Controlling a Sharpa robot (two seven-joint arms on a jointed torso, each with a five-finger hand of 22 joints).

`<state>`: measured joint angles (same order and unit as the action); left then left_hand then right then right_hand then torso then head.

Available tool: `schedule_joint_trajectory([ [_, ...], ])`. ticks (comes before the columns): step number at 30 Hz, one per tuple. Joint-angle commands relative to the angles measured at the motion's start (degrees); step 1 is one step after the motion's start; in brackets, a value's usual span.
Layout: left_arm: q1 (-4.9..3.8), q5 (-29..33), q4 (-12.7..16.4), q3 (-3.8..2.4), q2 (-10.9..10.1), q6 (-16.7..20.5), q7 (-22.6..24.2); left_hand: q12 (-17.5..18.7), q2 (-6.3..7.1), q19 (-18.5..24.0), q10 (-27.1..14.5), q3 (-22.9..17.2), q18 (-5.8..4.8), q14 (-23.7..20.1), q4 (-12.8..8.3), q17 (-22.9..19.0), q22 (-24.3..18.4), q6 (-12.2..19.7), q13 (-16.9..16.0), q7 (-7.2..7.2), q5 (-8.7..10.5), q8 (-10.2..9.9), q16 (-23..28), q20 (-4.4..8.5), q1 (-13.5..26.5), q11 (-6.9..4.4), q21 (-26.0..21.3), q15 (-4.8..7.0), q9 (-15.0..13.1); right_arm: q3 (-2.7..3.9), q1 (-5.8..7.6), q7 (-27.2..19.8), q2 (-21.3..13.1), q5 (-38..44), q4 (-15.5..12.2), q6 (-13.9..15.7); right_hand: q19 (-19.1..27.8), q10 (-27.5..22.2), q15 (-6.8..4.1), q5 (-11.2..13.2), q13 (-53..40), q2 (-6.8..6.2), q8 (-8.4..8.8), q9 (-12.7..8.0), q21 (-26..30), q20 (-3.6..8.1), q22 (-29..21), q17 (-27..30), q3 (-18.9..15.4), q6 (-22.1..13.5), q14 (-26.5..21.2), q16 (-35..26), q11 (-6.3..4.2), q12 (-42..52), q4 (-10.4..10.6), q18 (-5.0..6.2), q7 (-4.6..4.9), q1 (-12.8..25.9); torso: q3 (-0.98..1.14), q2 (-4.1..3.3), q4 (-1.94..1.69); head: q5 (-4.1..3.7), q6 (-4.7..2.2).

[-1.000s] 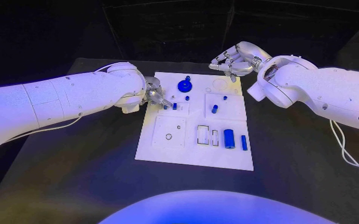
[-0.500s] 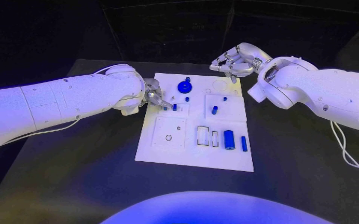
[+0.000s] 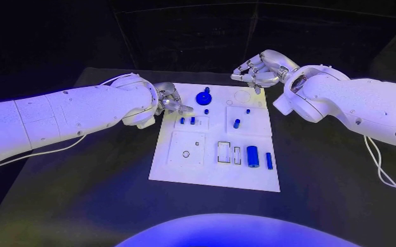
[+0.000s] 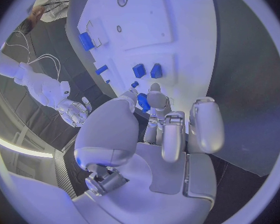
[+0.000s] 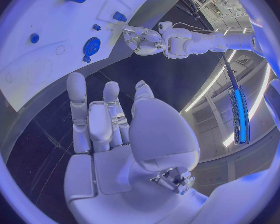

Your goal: Assemble the parts on the task board

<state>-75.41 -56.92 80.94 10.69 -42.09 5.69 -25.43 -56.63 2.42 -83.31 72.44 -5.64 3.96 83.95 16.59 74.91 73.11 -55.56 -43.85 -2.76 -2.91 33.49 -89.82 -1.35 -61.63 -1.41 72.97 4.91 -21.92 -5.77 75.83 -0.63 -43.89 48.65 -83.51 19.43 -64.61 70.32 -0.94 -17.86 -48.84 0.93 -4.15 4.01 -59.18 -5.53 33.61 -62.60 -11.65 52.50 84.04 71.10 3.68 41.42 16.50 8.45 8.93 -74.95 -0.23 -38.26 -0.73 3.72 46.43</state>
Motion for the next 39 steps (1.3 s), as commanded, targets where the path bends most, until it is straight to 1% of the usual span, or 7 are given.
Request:
schedule_joint_trajectory([
  [1, -0.30, 1.5, 0.6, -0.15, -0.4, 5.4, 3.4, 2.9, -0.44, 0.9, -2.3, 1.3, 0.92, 5.9, 0.0, 14.5, -1.6, 1.3, 3.7, -0.40, -0.18, -0.5, 0.2, -0.16, -0.7, 0.39, -1.8, -0.28, 0.3, 0.03, 0.11, -0.3, 0.0, 0.1, -0.1, -0.3, 0.0, -0.5, 0.20, 0.2, 0.0, 0.00, 0.01, 0.0, 0.3, 0.10, 0.0, 0.0, -0.3, -0.3, 0.8, -0.3, 0.11, 0.3, 0.0, 1.15, 0.03, 0.6, 0.01, -0.07, 0.05, -0.17, -0.20],
  [7, -0.61, 1.6, 0.3, -0.19, -0.1, 5.6, 5.0, 7.2, -0.53, 4.7, -8.0, 3.9, 2.66, 4.1, -0.6, 8.5, -9.2, 5.1, 8.7, -1.99, -0.19, -1.1, 4.0, -1.09, -5.2, 1.81, -10.4, -1.49, 1.0, 0.03, 0.11, -0.2, -0.1, 0.1, -0.1, -0.3, 0.0, -0.5, 0.20, 0.2, 0.0, 0.02, 0.01, 0.0, 0.3, 0.10, 0.0, 0.0, -0.3, -0.3, 0.8, -0.3, 0.11, 0.2, 0.0, 1.15, 0.03, 0.6, 0.03, -0.11, 0.05, -0.44, -0.38],
  [13, -0.78, 0.1, -0.8, -0.14, 2.1, 4.8, 10.9, 13.8, -0.94, 13.7, -17.6, 1.8, 5.81, -2.1, -5.2, -5.0, -24.4, 9.9, 13.1, -4.72, -0.20, -3.9, 14.0, -3.10, -16.9, 4.51, -28.3, -3.70, 3.4, 0.03, 0.12, -0.2, 0.0, 0.1, -0.1, -0.2, 0.1, -0.5, 0.19, -0.1, 0.0, 0.22, 0.00, 0.0, 0.4, 0.09, -0.2, 0.1, -0.3, -0.3, 0.8, -0.3, 0.09, 0.2, -0.1, 1.17, 0.03, 0.3, -0.04, -0.19, 0.18, -0.71, -0.61],
  [18, -0.57, -4.9, -2.7, 0.03, 5.0, 5.3, 17.0, 22.0, 0.60, 16.7, -22.0, -0.1, 6.51, -8.7, -7.6, -16.8, -29.5, 9.7, 20.7, -6.29, -0.12, -8.3, 23.0, -4.94, -22.5, 6.43, -35.1, -5.59, 7.4, 0.03, 0.12, -0.3, 0.1, 0.1, -0.1, -0.2, 0.1, -0.5, 0.19, -0.4, -0.1, 0.29, -0.01, 0.0, 0.4, 0.09, -0.2, 0.1, -0.3, -0.3, 0.8, -0.4, 0.08, 0.3, -0.2, 1.18, 0.01, 0.1, -0.09, -0.15, 0.08, -1.21, -0.69],
  [26, -0.01, -10.9, -6.8, 0.44, 8.6, 7.2, 21.0, 26.1, 1.86, 13.8, -21.3, -1.4, 6.54, -5.6, -8.8, -14.0, -30.1, 7.1, 26.8, -6.32, -0.29, -11.1, 18.6, -5.26, -23.8, 6.81, -35.0, -5.73, 10.7, 0.03, 0.12, -0.4, 0.2, 0.1, -0.1, -0.1, 0.1, -0.6, 0.17, -0.7, -0.1, 0.39, -0.02, 0.0, 0.5, 0.10, -0.3, 0.1, -0.4, -0.2, 0.8, -0.4, 0.05, 0.2, -0.4, 1.19, 0.00, -0.4, -0.06, -0.12, 0.01, -1.43, -0.95],
  [35, 0.42, -16.6, -10.1, 0.52, 11.4, 4.5, 20.2, 30.1, 3.29, 6.4, -20.0, -3.8, 4.28, -0.2, -9.9, -6.3, -18.8, 5.6, 32.4, -6.11, -0.26, -14.6, 11.0, -4.99, -23.8, 6.85, -21.6, -5.49, 13.9, 0.03, 0.12, -0.5, 0.5, 0.1, 0.0, -0.1, 0.0, -0.6, 0.16, -0.9, -0.1, 0.45, -0.02, 0.0, 0.4, 0.10, -0.2, -0.1, -0.4, -0.2, 0.8, -0.3, 0.05, 0.3, -0.5, 1.17, -0.01, -0.5, -0.07, -0.11, 0.07, -1.45, -1.06],
  [39, 0.54, -18.1, -10.8, 0.51, 12.1, 2.6, 19.3, 30.8, 3.55, 5.4, -19.5, -4.3, 3.99, 0.3, -10.0, -5.9, -17.1, 5.2, 33.5, -5.98, -0.33, -15.5, 10.4, -4.89, -23.5, 6.73, -19.6, -5.38, 14.6, 0.03, 0.12, -0.5, 0.5, 0.1, 0.0, -0.1, 0.0, -0.6, 0.16, -0.9, -0.1, 0.45, -0.02, 0.0, 0.4, 0.10, -0.2, -0.1, -0.4, -0.2, 0.8, -0.3, 0.05, 0.3, -0.5, 1.17, -0.01, -0.5, -0.04, -0.13, 0.11, -1.41, -1.05],
])
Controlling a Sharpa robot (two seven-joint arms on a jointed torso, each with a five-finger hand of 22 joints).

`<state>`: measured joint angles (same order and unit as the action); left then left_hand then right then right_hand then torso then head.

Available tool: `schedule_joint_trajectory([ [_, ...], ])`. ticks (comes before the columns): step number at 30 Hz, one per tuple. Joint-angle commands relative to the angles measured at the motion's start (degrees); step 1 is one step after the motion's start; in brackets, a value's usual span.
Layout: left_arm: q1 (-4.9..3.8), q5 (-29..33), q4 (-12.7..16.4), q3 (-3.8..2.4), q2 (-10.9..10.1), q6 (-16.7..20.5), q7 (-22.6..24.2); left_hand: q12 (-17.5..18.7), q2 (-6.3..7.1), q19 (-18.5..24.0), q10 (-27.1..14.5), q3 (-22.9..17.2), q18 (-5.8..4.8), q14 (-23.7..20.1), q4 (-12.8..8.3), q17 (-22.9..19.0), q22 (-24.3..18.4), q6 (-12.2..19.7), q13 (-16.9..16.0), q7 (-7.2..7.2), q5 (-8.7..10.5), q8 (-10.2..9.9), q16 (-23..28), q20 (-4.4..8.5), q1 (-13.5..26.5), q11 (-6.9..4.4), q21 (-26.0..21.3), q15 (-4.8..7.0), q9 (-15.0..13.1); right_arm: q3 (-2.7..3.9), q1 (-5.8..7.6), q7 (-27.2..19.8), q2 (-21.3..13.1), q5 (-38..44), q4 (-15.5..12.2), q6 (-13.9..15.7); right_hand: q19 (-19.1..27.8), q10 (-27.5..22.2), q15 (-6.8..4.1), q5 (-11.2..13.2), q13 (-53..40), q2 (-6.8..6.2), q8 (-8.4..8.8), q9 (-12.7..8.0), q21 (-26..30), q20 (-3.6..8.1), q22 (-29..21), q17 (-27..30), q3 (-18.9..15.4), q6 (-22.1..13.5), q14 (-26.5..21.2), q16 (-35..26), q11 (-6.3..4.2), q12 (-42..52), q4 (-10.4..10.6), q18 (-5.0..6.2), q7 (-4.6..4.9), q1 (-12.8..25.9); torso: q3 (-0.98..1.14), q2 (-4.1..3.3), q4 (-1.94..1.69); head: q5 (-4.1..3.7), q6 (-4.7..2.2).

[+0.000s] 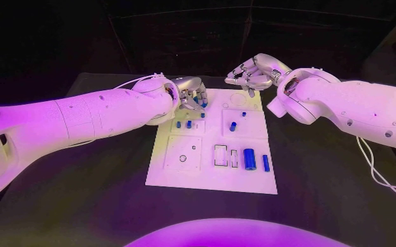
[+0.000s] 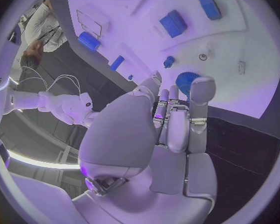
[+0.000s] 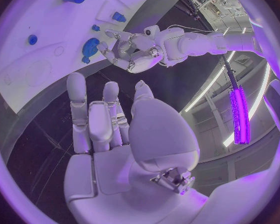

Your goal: Assemble the parts on the task board

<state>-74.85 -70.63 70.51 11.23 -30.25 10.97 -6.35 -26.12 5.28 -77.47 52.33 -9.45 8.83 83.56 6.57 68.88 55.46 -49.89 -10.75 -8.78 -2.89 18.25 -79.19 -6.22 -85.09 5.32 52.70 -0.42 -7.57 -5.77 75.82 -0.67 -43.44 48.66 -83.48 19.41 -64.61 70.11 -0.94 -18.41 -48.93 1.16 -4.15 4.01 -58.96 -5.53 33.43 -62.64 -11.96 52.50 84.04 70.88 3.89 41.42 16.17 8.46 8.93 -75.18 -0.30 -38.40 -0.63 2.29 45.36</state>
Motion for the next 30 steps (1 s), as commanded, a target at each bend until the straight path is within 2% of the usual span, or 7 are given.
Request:
schedule_joint_trajectory([
  [1, 0.00, -4.6, -0.6, -0.03, 0.4, -3.2, 0.1, 0.5, 0.68, -0.6, 0.8, -0.6, -0.92, 0.8, 0.0, 0.2, 0.8, -0.7, 0.6, 0.08, -0.34, -0.4, -0.4, 0.02, 0.0, -0.04, 0.9, -0.03, 0.3, 0.03, 0.12, -0.4, 0.1, 0.1, 0.0, -0.1, 0.0, -0.4, 0.16, -0.3, -0.1, 0.22, -0.02, 0.0, 0.2, 0.10, 0.0, -0.1, -0.1, -0.2, 0.8, -0.1, -0.16, 0.3, -0.1, 1.17, -0.01, -0.3, 0.03, 0.01, 0.01, -0.01, 0.06],
  [9, 0.20, -5.5, -1.4, -0.03, 1.3, -6.7, -0.9, 1.7, 0.80, -1.6, 2.2, -1.8, -1.22, 1.3, -0.4, 0.0, 2.5, -2.6, 2.3, 0.38, -0.36, -1.3, -0.7, 0.22, 0.4, -0.26, 2.8, 0.21, 1.1, 0.04, 0.12, -0.5, 0.2, 0.2, 0.0, -0.2, 0.0, -0.4, 0.16, -0.3, -0.1, 0.22, -0.02, 0.0, 0.2, 0.10, 0.0, -0.1, -0.1, -0.2, 0.8, -0.1, -0.16, 0.3, -0.1, 1.17, -0.01, -0.3, 0.04, 0.02, -0.06, -0.08, 0.22],
  [14, 0.39, -5.6, -1.4, -0.04, 1.4, -7.5, -1.3, 2.3, 0.88, -2.1, 3.1, -2.3, -1.43, 1.4, -0.4, -0.3, 3.5, -3.3, 3.0, 0.44, -0.34, -1.6, -0.8, 0.35, 0.6, -0.37, 3.9, 0.30, 1.3, 0.04, 0.12, -0.5, 0.3, 0.2, 0.0, -0.2, 0.0, -0.4, 0.16, -0.3, -0.1, 0.22, -0.02, 0.0, 0.2, 0.10, 0.0, -0.1, -0.1, -0.2, 0.8, -0.1, -0.16, 0.3, -0.1, 1.17, -0.01, -0.3, -0.01, 0.08, -0.10, -0.15, 0.33],
  [20, 0.55, -5.7, -1.6, -0.04, 1.7, -7.4, -1.3, 2.7, 0.96, -2.3, 3.4, -2.5, -1.55, 1.4, -0.4, -0.5, 4.0, -3.7, 3.4, 0.40, -0.32, -1.9, -0.7, 0.37, 0.9, -0.35, 4.5, 0.29, 1.5, 0.04, 0.12, -0.5, 0.3, 0.2, 0.3, -0.2, 0.0, -0.3, 0.15, -0.5, -0.2, 0.28, -0.02, 0.0, 0.2, 0.11, 0.1, -0.1, -0.1, -0.2, 0.9, -0.1, -0.17, 0.4, -0.2, 1.16, -0.02, -0.4, -0.01, 0.02, -0.17, -0.05, 0.41],
  [30, 0.78, -5.7, -2.9, -0.05, 2.5, -6.2, -1.2, 3.3, 0.61, -2.3, 4.5, -3.3, -1.66, 1.3, -0.5, -1.2, 4.7, -4.8, 4.3, 0.34, -0.34, -2.3, -0.6, 0.34, 1.2, -0.36, 5.0, 0.28, 1.9, 0.04, 0.12, -0.5, 0.3, 0.2, 0.4, -0.2, 0.0, -0.3, 0.15, -0.5, -0.2, 0.28, -0.02, 0.0, 0.2, 0.11, 0.1, -0.1, -0.1, -0.2, 0.9, -0.1, -0.17, 0.4, -0.2, 1.16, -0.02, -0.4, 0.05, 0.06, 0.01, -0.05, 0.51],
])
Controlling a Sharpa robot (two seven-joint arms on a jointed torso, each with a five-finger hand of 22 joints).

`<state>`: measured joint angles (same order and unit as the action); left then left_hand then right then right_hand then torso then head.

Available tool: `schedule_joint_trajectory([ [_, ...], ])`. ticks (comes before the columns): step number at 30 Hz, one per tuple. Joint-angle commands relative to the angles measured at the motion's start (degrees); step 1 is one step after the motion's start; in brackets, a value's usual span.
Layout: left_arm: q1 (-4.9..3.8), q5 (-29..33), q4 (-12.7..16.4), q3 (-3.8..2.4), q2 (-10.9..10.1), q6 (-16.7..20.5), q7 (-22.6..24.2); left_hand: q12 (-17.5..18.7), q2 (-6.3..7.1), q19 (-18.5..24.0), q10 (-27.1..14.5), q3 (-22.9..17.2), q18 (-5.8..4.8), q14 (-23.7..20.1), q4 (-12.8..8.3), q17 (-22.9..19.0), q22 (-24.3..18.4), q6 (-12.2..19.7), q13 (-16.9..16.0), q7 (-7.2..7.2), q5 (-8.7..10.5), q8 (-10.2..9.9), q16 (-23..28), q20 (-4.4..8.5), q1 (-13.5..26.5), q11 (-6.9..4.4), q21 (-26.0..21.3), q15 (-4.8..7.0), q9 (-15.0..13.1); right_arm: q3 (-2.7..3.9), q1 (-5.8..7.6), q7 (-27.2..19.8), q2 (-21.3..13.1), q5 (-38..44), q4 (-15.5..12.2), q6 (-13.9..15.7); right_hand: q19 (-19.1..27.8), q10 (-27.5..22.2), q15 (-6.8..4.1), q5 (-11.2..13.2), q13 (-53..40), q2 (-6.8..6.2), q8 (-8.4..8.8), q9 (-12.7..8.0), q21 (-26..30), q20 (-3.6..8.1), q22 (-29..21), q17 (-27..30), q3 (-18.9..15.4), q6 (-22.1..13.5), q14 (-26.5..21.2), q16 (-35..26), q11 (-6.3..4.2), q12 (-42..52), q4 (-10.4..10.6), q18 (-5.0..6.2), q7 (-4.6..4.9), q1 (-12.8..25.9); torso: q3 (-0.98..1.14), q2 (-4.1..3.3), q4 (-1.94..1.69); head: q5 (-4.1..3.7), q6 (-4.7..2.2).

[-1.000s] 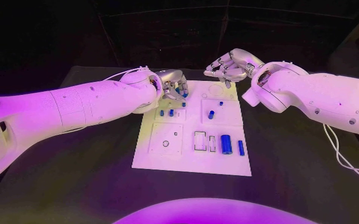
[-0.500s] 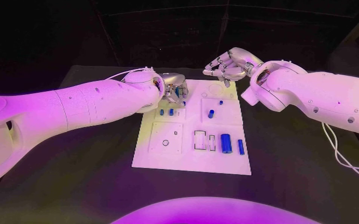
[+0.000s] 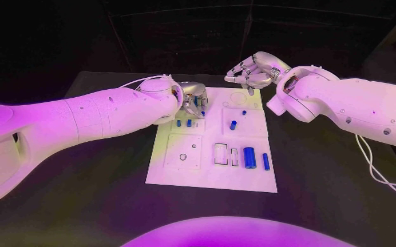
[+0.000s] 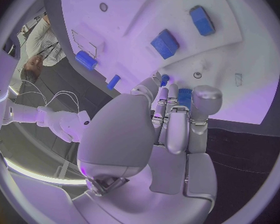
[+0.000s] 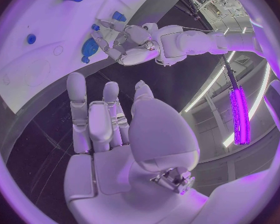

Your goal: Assemble the parts on the task board

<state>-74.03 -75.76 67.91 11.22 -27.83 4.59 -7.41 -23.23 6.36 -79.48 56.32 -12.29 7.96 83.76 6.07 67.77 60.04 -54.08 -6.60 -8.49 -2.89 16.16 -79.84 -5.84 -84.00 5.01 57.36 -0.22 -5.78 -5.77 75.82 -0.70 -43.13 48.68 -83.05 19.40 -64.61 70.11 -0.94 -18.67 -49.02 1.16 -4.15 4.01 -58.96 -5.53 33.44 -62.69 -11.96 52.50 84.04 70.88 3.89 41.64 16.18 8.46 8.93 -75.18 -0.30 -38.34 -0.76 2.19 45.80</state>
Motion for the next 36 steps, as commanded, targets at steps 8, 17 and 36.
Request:
schedule_joint_trajectory([
  [8, 0.05, -0.6, -1.2, -0.04, 0.7, -0.4, 0.3, 1.2, -0.94, -0.2, 1.5, -2.1, -0.83, 1.1, -0.4, -0.3, 0.5, -1.5, 1.0, 0.31, -0.37, -0.7, 0.0, 0.05, -0.3, -0.25, 0.7, 0.25, 0.4, 0.03, 0.12, -0.5, 0.0, 0.1, -0.1, -0.2, 0.0, -0.3, 0.15, -0.3, -0.1, 0.32, -0.02, 0.0, 0.2, 0.11, 0.0, -0.1, -0.1, -0.2, 0.9, 0.0, -0.17, 0.3, -0.1, 1.16, -0.02, -0.5, 0.07, 0.03, 0.07, 0.04, 0.17],
  [17, 0.47, -0.6, -2.1, -0.05, 1.3, -1.0, 0.3, 1.8, -1.01, -0.4, 2.4, -3.4, -0.89, 1.2, -0.7, -0.3, 1.0, -2.1, 1.6, 0.42, -0.35, -1.0, -0.2, 0.17, -0.3, -0.40, 1.1, 0.35, 0.6, 0.03, 0.12, -0.5, 0.1, 0.1, -0.2, -0.2, 0.0, -0.3, 0.15, -0.3, -0.1, 0.32, -0.02, 0.0, 0.2, 0.11, 0.0, -0.1, -0.1, -0.2, 0.9, 0.0, -0.17, 0.3, -0.1, 1.16, -0.02, -0.5, 0.02, 0.02, 0.03, -0.02, 0.14],
  [36, 0.75, -0.6, -3.0, -0.07, 2.0, -3.1, 0.3, 3.3, 0.17, 0.0, 1.9, -4.5, -0.90, 0.9, -1.2, -1.1, 1.0, -1.3, 2.6, -0.13, -0.32, -2.4, -0.1, -0.01, 0.6, 0.10, 0.9, -0.01, 1.3, 0.03, 0.12, -0.5, 0.3, 0.1, -0.2, -0.1, 0.0, -0.3, 0.15, -0.3, -0.1, 0.37, -0.02, 0.0, 0.2, 0.11, 0.1, -0.1, -0.1, -0.2, 0.9, 0.0, -0.17, 0.3, -0.1, 1.16, -0.02, -0.5, 0.03, 0.00, 0.04, -0.41, 0.58],
])
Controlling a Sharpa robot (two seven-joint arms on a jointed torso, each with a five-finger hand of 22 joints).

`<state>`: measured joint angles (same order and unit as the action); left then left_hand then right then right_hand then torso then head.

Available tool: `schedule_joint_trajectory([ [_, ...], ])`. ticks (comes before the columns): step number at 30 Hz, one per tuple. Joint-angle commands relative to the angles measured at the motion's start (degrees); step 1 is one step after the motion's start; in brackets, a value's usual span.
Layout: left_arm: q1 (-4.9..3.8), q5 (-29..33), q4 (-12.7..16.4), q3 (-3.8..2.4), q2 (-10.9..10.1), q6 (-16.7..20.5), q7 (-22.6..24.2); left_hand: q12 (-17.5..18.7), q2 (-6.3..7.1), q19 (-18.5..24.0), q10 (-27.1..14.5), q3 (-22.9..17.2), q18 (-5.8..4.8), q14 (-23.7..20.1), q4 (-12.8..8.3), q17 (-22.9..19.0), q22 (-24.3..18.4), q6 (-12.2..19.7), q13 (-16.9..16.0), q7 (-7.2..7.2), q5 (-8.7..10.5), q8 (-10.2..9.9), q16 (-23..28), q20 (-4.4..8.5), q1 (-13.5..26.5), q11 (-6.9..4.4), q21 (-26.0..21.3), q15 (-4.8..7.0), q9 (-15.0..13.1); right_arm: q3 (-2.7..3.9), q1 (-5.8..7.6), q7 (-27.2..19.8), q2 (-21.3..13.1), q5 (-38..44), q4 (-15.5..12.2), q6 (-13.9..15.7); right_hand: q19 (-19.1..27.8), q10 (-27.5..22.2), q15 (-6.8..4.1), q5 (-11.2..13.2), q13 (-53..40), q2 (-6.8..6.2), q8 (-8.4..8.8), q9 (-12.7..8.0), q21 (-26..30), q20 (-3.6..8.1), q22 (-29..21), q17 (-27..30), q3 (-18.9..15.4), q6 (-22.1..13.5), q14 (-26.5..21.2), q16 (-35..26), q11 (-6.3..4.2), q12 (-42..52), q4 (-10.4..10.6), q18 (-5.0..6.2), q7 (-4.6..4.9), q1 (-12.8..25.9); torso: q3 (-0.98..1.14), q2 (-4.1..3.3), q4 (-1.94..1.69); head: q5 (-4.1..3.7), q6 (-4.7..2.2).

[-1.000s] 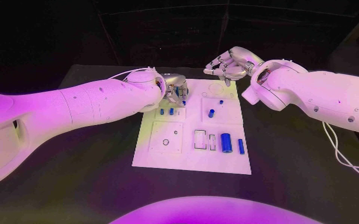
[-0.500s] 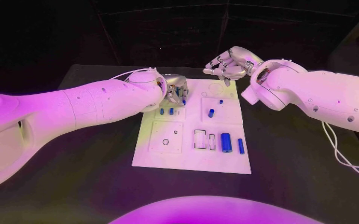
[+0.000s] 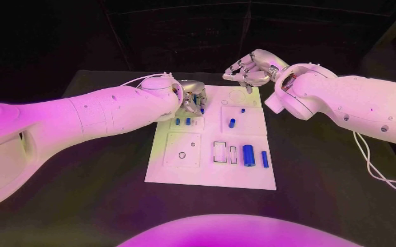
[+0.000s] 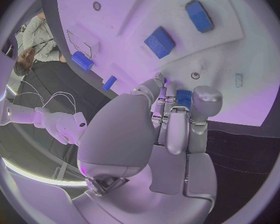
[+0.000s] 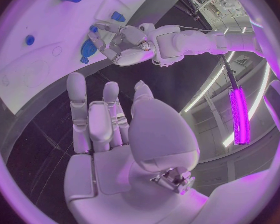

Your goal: Assemble the parts on the task board

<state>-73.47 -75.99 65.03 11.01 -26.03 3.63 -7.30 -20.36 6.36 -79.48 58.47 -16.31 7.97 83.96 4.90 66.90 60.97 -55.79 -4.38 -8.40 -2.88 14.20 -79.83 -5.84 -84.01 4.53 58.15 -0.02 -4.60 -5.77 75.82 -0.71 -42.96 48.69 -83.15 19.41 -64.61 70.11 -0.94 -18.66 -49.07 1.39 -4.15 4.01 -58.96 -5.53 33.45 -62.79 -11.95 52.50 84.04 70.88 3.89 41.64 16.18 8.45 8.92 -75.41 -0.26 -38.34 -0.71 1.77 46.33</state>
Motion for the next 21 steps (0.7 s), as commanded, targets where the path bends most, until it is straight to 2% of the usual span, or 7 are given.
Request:
schedule_joint_trajectory([
  [1, 0.19, -0.3, -0.2, 0.14, 0.2, -2.4, 0.3, 0.7, 0.40, 0.1, -0.6, -0.5, -0.89, 0.6, -0.1, -0.4, -0.1, 0.8, 0.5, -0.34, -0.32, -0.8, -0.1, -0.08, 0.8, 0.71, -0.1, -0.34, 0.3, 0.03, 0.12, -0.5, 0.1, 0.1, -0.1, 0.0, -0.1, -0.3, 0.15, -0.3, -0.1, 0.18, -0.02, 0.0, 0.2, 0.12, 0.1, -0.1, -0.1, -0.2, 0.9, 0.0, -0.17, 0.3, -0.1, 1.16, -0.02, -0.3, 0.00, 0.02, -0.01, -0.03, 0.13],
  [6, 0.19, -0.3, -0.5, 0.13, 0.3, -3.1, 0.4, 1.6, 1.17, 0.4, -1.7, -0.4, -0.81, 0.4, -0.3, -1.0, -0.4, 2.0, 0.7, -0.56, -0.30, -2.0, 0.1, -0.38, 1.5, 1.06, -0.6, -0.64, 0.7, 0.03, 0.12, -0.5, 0.2, 0.1, -0.1, 0.1, -0.1, -0.3, 0.15, -0.3, -0.1, 0.21, -0.02, 0.0, 0.2, 0.12, 0.1, -0.1, -0.1, -0.2, 0.9, 0.0, -0.17, 0.3, -0.1, 1.16, -0.02, -0.3, 0.06, -0.03, 0.02, -0.11, 0.16],
  [8, 0.19, -0.3, -0.5, 0.13, 0.3, -3.3, 0.4, 1.7, 1.23, 0.5, -1.8, -0.4, -0.80, 0.4, -0.4, -1.0, -0.4, 2.1, 0.7, -0.55, -0.31, -2.1, 0.1, -0.41, 1.5, 1.06, -0.6, -0.65, 0.7, 0.03, 0.12, -0.4, 0.2, 0.1, -0.1, 0.1, -0.1, -0.3, 0.15, -0.3, -0.1, 0.21, -0.02, 0.0, 0.2, 0.12, 0.1, -0.1, -0.1, -0.2, 0.9, 0.0, -0.17, 0.3, -0.1, 1.16, -0.02, -0.3, 0.02, -0.01, 0.00, -0.14, 0.17],
  [21, 0.19, -0.3, -0.5, 0.13, 0.5, -3.6, 0.5, 1.6, 0.70, 0.5, -0.9, -1.0, -0.72, 0.4, -0.6, -1.0, -0.3, 0.8, 0.5, -0.12, -0.32, -1.9, -0.1, -0.42, 1.6, 0.78, -0.6, -0.49, 0.5, 0.04, 0.12, -0.3, 0.1, 0.1, -0.2, 0.0, -0.1, -0.3, 0.15, -0.3, -0.1, 0.21, -0.02, 0.0, 0.2, 0.12, 0.1, -0.1, -0.1, -0.2, 0.9, 0.0, -0.17, 0.3, -0.1, 1.16, -0.02, -0.3, 0.02, 0.01, -0.01, -0.08, 0.17],
])
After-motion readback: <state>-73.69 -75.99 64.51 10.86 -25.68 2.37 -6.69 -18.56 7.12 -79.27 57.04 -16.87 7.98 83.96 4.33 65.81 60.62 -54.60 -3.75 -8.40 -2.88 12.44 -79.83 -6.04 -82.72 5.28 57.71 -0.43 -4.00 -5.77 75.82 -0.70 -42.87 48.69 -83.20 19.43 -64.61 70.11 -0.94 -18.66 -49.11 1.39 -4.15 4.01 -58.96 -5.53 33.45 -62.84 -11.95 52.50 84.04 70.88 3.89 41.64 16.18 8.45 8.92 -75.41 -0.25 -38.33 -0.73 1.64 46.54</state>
